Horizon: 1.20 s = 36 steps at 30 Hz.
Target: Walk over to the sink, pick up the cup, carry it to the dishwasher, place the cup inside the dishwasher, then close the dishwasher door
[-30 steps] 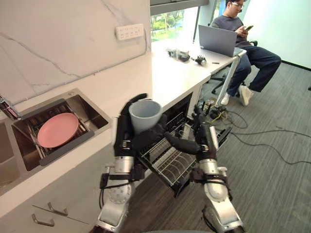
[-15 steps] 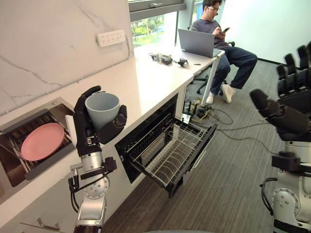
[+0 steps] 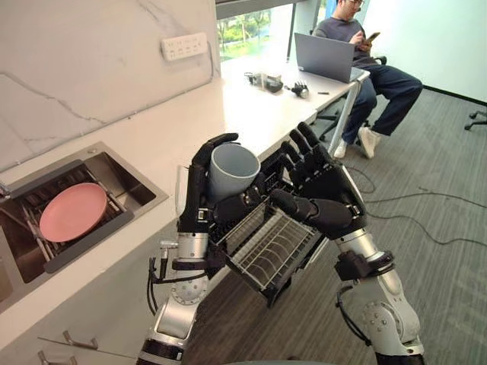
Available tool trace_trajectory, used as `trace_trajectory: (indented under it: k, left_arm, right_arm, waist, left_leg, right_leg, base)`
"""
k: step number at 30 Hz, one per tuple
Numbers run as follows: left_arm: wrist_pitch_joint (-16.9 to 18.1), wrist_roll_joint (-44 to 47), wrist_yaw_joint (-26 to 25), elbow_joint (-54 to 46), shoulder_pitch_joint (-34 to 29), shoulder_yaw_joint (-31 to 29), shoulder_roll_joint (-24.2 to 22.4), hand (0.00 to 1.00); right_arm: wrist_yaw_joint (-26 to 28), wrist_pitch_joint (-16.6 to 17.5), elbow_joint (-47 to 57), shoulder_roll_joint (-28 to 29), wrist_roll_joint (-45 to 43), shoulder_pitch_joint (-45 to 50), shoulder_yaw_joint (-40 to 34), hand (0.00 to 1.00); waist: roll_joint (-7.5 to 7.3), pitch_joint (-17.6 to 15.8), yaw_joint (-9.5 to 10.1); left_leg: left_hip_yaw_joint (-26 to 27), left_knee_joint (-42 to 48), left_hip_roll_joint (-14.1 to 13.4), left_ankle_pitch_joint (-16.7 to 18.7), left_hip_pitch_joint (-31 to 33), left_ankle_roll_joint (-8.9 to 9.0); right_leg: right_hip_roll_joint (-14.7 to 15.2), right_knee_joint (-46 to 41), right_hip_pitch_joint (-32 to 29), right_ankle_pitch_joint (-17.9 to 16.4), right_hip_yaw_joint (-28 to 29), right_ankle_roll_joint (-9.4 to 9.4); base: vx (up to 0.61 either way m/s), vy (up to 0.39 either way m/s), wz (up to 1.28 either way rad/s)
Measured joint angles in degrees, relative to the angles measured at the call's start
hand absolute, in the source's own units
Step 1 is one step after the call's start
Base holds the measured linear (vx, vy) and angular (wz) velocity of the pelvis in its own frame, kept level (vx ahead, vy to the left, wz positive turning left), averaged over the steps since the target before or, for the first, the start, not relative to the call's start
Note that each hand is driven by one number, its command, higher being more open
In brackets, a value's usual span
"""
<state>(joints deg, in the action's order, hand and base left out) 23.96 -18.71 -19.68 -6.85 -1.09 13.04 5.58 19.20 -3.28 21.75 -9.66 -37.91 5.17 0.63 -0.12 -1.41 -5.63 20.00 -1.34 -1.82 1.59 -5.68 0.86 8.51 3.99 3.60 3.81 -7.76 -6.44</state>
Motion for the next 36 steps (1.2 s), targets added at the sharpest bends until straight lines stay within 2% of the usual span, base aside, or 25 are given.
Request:
trace_trajectory:
  k: [5,12,24,30,31,36]
  left_arm:
    - [-0.5,-4.0,0.0,0.0,0.1,3.0,0.4,0.00]
    - [-0.5,-6.1,1.1,-0.1,0.9,8.6,1.3,0.00]
    - [-0.5,-6.0,1.8,-0.4,1.2,9.7,2.3,0.00]
    - [-0.7,-6.0,0.7,-0.4,1.2,10.0,2.3,0.00]
    - [-0.7,-6.0,0.8,-0.4,1.2,10.0,2.3,0.00]
    - [-0.8,-5.9,0.1,-0.4,1.2,10.1,2.3,0.00]
  right_arm:
    - [-3.5,-1.9,0.0,-0.4,2.1,-0.2,1.7,1.00]
    - [-5.0,-5.0,0.0,-1.0,2.1,-0.7,5.4,1.00]
    - [-8.6,-9.8,0.5,-2.6,0.6,-2.5,7.1,1.00]
    - [-10.4,-11.9,0.6,-2.6,-4.0,-3.0,7.6,1.00]
    - [-10.6,-12.3,0.6,-2.6,-5.3,-3.0,7.6,0.00]
    - [-11.0,-13.5,0.6,-3.2,-6.5,-3.7,7.6,0.00]
  waist:
    - [-0.01,0.0,0.00]
    - [-0.03,0.0,0.05]
    - [-0.12,0.0,0.15]
    - [-0.25,-0.1,0.13]
    - [-0.31,-0.1,0.11]
    - [-0.74,0.1,0.16]
  left_leg:
    - [0.0,0.0,0.0,0.0,-0.1,0.00]
    - [0.0,0.0,0.0,0.0,-0.2,-0.01]
    - [-0.5,0.0,0.1,-0.1,-0.1,-0.08]
    - [-1.0,0.0,0.2,-0.2,-0.1,-0.16]
    - [-1.4,-0.1,0.3,-0.2,-0.1,-0.18]
    - [-2.0,-0.1,0.4,-0.4,0.2,-0.22]
  right_leg:
    - [0.0,0.0,0.1,0.0,0.0,0.00]
    - [0.0,0.0,0.2,0.0,0.0,0.02]
    - [0.1,0.0,0.4,-0.1,-0.6,0.06]
    - [0.3,0.0,0.7,-0.2,-1.2,0.06]
    - [0.3,0.0,0.8,-0.3,-1.6,0.05]
    - [0.5,0.0,0.8,-0.3,-2.1,0.05]
  base:
    - [0.00,0.000,0.00]
    - [0.00,0.000,0.00]
    - [0.00,0.000,0.01]
    - [0.00,-0.001,0.05]
    - [-0.01,-0.013,0.11]
    - [-0.02,-0.020,0.07]
